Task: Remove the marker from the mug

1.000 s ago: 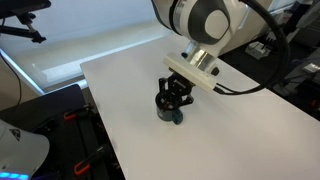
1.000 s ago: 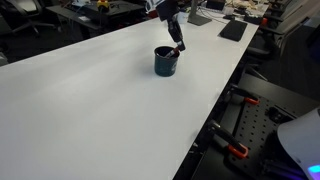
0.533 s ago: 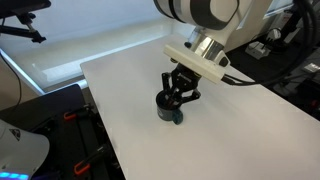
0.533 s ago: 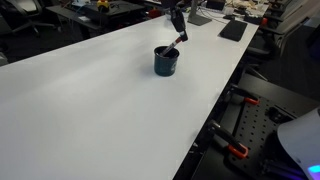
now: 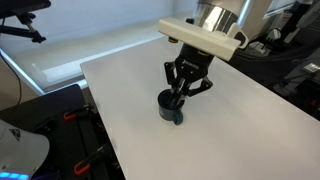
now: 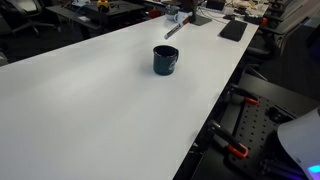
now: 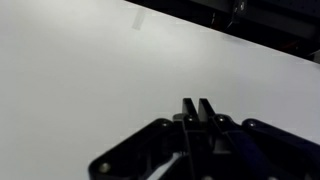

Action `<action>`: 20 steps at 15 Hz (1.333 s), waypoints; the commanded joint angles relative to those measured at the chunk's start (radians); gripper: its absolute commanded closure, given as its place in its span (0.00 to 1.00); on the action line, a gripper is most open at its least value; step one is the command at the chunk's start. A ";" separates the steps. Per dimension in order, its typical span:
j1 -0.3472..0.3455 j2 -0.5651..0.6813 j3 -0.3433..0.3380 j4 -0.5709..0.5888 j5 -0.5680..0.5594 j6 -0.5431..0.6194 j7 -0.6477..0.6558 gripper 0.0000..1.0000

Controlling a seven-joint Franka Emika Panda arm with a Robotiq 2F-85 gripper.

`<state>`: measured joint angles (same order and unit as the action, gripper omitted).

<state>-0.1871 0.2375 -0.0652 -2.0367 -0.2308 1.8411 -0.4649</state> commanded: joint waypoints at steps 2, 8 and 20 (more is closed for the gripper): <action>0.020 -0.113 -0.023 -0.093 -0.052 0.016 0.086 0.97; 0.015 -0.146 -0.040 -0.165 -0.066 0.020 0.158 0.97; -0.002 -0.105 -0.083 -0.278 -0.037 0.041 0.153 0.97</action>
<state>-0.1886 0.1376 -0.1417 -2.2782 -0.2728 1.8469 -0.3239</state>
